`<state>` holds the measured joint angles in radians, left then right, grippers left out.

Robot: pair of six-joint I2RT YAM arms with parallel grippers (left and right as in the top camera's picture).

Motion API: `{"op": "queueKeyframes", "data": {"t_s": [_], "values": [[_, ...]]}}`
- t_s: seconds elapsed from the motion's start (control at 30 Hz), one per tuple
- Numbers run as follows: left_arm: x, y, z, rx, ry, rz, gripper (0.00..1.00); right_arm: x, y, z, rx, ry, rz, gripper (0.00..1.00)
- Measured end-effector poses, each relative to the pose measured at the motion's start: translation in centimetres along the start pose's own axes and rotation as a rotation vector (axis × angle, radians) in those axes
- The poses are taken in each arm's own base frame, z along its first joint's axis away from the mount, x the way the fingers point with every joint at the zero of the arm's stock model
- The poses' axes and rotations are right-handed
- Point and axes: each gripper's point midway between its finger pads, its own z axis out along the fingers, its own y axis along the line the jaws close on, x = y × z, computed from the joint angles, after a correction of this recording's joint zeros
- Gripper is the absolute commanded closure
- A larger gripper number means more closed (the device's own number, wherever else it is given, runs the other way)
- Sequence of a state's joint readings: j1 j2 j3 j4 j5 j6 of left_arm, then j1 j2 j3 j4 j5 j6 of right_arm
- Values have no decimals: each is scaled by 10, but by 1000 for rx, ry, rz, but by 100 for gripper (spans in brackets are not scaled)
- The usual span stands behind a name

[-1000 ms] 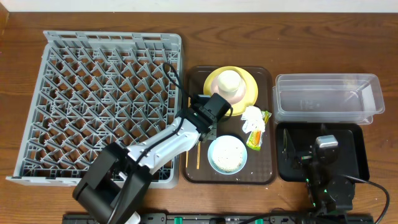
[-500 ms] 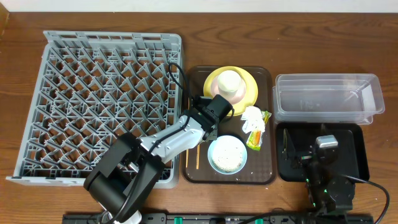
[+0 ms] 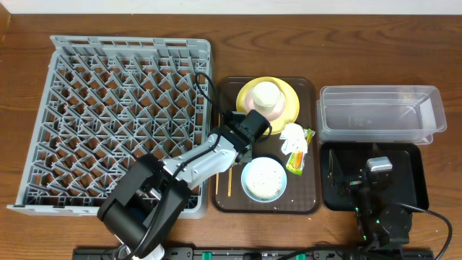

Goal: Sort waste into correct bins and load items into the dishwasher
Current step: 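Lower the left gripper and grasp one wooden chopstick, then carry the chopstick to the grey rack and insert it upright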

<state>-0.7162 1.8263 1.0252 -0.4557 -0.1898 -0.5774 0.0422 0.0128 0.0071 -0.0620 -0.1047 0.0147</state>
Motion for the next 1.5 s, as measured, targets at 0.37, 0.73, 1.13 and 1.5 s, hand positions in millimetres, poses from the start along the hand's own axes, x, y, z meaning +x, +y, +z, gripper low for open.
{"op": "queueKeyframes", "data": {"t_s": [0.37, 0.73, 1.13, 1.5], "values": [[2, -4, 0, 22, 17, -26, 92, 0, 0, 0, 0, 0, 0, 1], [0, -11, 1, 58, 4, -37, 81, 0, 0, 0, 0, 0, 0, 1], [0, -13, 1, 70, 7, -34, 92, 0, 0, 0, 0, 0, 0, 1], [-16, 22, -59, -1, -126, 35, 93, 0, 0, 0, 0, 0, 0, 1]]}}
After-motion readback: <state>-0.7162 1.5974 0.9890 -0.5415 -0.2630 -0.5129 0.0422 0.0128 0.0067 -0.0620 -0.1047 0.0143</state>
